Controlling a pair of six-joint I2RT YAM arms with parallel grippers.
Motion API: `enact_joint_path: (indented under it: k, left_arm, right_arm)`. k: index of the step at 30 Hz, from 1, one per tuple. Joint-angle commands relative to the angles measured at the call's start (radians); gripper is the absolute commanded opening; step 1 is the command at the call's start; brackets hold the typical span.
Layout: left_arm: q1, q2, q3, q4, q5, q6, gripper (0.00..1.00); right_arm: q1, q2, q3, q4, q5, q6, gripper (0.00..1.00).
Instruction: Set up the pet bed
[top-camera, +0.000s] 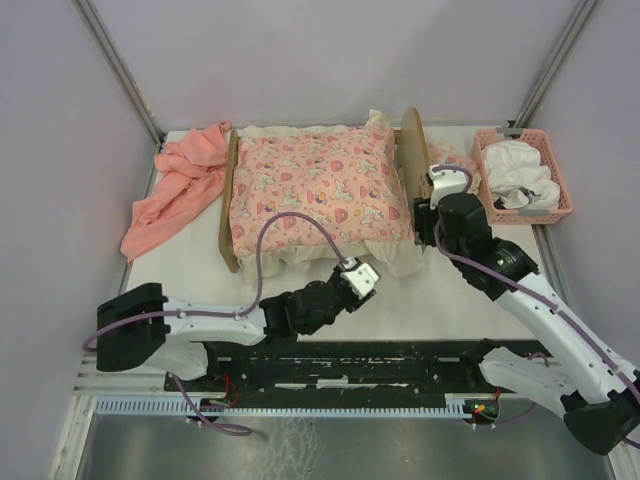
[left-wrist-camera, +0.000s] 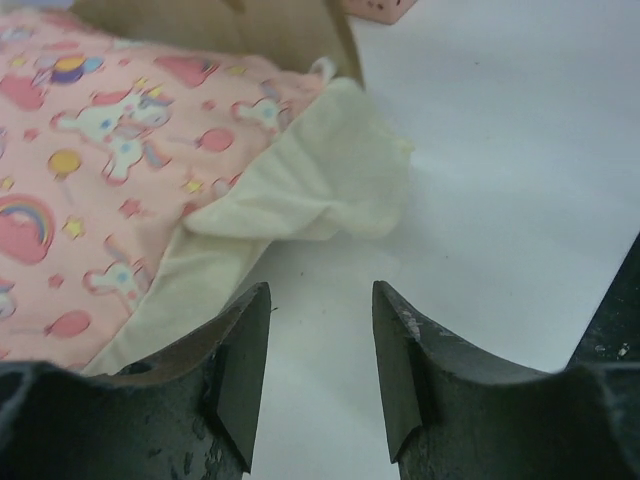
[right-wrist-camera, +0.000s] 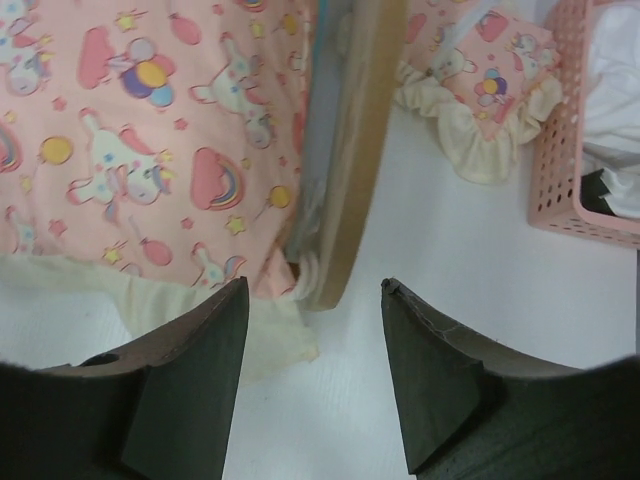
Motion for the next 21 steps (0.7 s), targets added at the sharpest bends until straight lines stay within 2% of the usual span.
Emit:
enact_joint_path:
  k: [1,8,14,21]
  left_arm:
    - [-0.081,0.147,0.091,0.268,-0.065,0.264,0.53]
    - [-0.125,0.411,0.218,0.389,-0.107,0.591,0.60]
    - [-0.128,0.598,0.329,0.492,-0.213,0.822,0.64]
    - [-0.117,0.760,0.429,0.563,-0.239,0.978,0.67]
  right_arm:
    - [-0.140,0.043,0.054,0.049,-0.061,0.040,0.65]
    - [-0.294,0.105,0.096,0.026,-0.202,0.052,0.72]
    - [-0.397,0.135,0.090,0.043,-0.305,0.054,0.79]
    - [-0.453,0.123,0.076,0.039,-0.363,0.045,0.82]
